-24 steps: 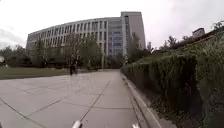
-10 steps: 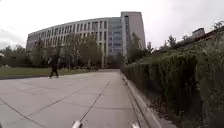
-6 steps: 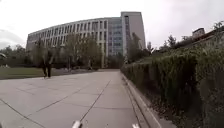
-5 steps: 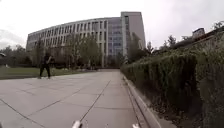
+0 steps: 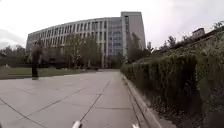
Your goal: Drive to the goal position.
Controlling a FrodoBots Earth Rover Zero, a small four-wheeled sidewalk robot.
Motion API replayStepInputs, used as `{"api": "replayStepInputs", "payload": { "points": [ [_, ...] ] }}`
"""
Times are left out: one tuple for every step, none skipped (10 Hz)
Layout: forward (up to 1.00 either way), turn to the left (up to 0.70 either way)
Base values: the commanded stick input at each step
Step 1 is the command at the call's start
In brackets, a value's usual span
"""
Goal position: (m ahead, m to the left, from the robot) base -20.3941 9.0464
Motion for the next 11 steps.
{"api": "replayStepInputs", "payload": {
  "points": [
    [0.07, 0.00],
    [0.07, 0.00],
    [0.07, 0.00],
    [0.07, 0.00],
    [0.06, 0.00],
    [0.06, 0.00],
    [0.07, 0.00],
    [0.07, 0.00],
    [0.07, 0.00],
    [0.06, 0.00],
    [0.07, 0.00]
  ]
}}
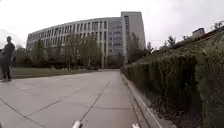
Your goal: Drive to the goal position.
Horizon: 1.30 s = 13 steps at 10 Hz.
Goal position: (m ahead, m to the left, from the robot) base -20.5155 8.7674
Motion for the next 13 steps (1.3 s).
{"api": "replayStepInputs", "payload": {
  "points": [
    [0.07, 0.00],
    [0.07, 0.00],
    [0.07, 0.00],
    [0.07, 0.00],
    [0.07, 0.00],
    [0.07, 0.00],
    [0.06, 0.00],
    [0.06, 0.00],
    [0.06, 0.00],
    [0.06, 0.00],
    [0.06, 0.00],
    [0.06, 0.00],
    [0.06, 0.00]
  ]
}}
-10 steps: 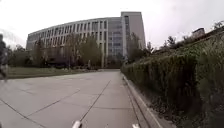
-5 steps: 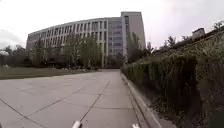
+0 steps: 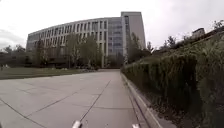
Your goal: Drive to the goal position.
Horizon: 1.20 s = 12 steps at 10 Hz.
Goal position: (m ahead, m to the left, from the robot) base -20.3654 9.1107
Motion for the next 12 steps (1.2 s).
{"api": "replayStepInputs", "payload": {
  "points": [
    [0.06, 0.00],
    [0.07, 0.00],
    [0.06, 0.00],
    [0.07, 0.00],
    [0.06, 0.00],
    [0.06, 0.00],
    [0.06, 0.00],
    [0.07, 0.00],
    [0.07, 0.00],
    [0.07, 0.00],
    [0.06, 0.00],
    [0.07, 0.00]
  ]
}}
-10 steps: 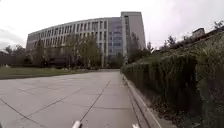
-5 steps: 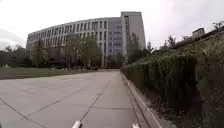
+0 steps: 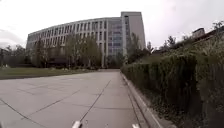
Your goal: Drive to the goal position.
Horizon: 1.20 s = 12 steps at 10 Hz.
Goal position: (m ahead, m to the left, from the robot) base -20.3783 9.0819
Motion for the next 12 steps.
{"api": "replayStepInputs", "payload": {
  "points": [
    [0.06, 0.00],
    [0.06, 0.00],
    [0.07, 0.00],
    [0.06, 0.00],
    [0.07, 0.00],
    [0.06, 0.00],
    [0.07, 0.00],
    [0.07, 0.00],
    [0.06, 0.00],
    [0.06, 0.00],
    [0.06, 0.00],
    [0.06, 0.00]
  ]
}}
